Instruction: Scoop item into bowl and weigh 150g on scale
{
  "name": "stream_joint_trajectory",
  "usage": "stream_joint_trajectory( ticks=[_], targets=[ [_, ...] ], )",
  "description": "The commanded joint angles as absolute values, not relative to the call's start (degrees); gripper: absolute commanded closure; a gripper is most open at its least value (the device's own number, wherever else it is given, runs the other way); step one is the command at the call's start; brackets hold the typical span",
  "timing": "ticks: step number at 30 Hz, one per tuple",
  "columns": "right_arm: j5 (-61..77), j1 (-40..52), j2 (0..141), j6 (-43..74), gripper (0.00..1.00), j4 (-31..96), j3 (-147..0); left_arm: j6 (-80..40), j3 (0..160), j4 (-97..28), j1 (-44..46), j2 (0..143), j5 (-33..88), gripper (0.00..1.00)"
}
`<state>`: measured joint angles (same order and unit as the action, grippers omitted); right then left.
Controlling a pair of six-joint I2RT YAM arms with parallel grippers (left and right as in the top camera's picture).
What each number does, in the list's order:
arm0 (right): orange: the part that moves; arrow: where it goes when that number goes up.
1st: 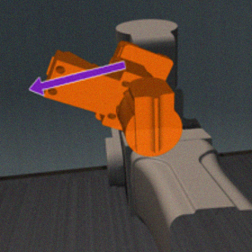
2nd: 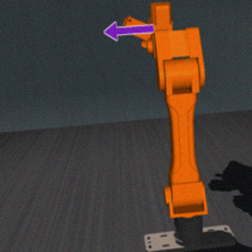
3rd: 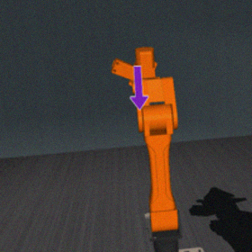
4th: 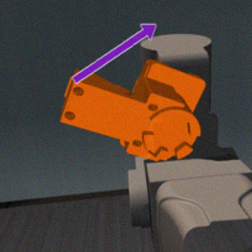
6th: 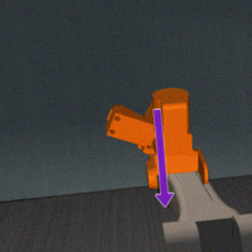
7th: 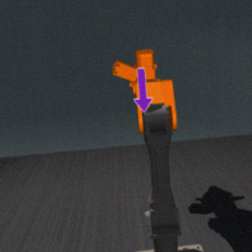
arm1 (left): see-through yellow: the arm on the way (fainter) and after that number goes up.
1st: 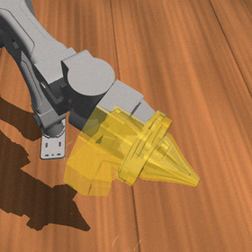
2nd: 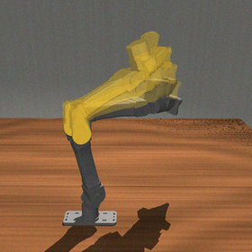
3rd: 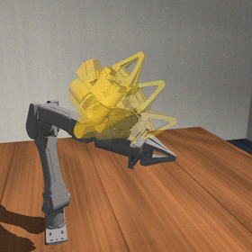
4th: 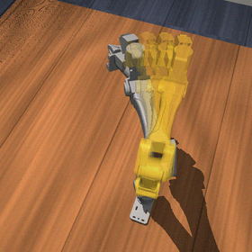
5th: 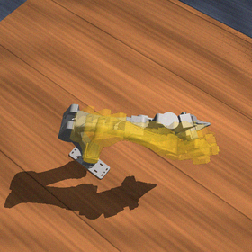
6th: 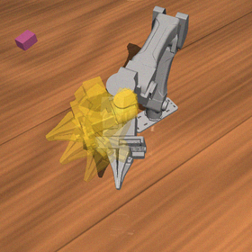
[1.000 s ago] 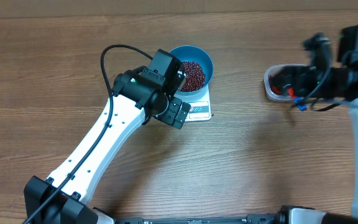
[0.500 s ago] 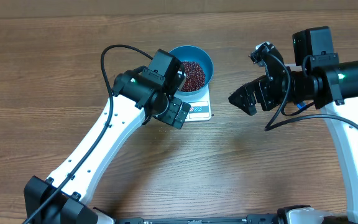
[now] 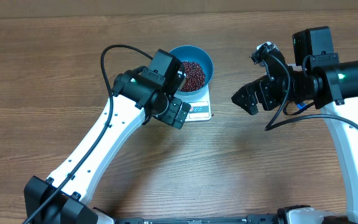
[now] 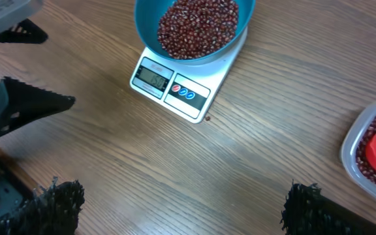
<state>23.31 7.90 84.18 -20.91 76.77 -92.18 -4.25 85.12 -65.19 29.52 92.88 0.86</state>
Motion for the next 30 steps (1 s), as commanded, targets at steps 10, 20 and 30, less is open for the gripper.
stream_joint_trajectory(
  ticks=[10, 20, 30],
  targets=[
    [19.44, 7.92, 71.26, -21.47, 0.00, 63.48, -82.26, -3.38, 85.65, -65.34, 29.63, 92.25, 0.67, 0.00],
    [24.95, 7.92, 47.03, -21.06, 0.00, 32.36, -44.88, -3.38, 85.65, -65.34, 29.63, 92.25, 0.67, 0.00],
    [29.50, 7.92, 24.75, -21.06, 0.00, 6.15, -14.68, -3.38, 85.65, -65.34, 29.63, 92.25, 0.67, 0.00]
  ],
)
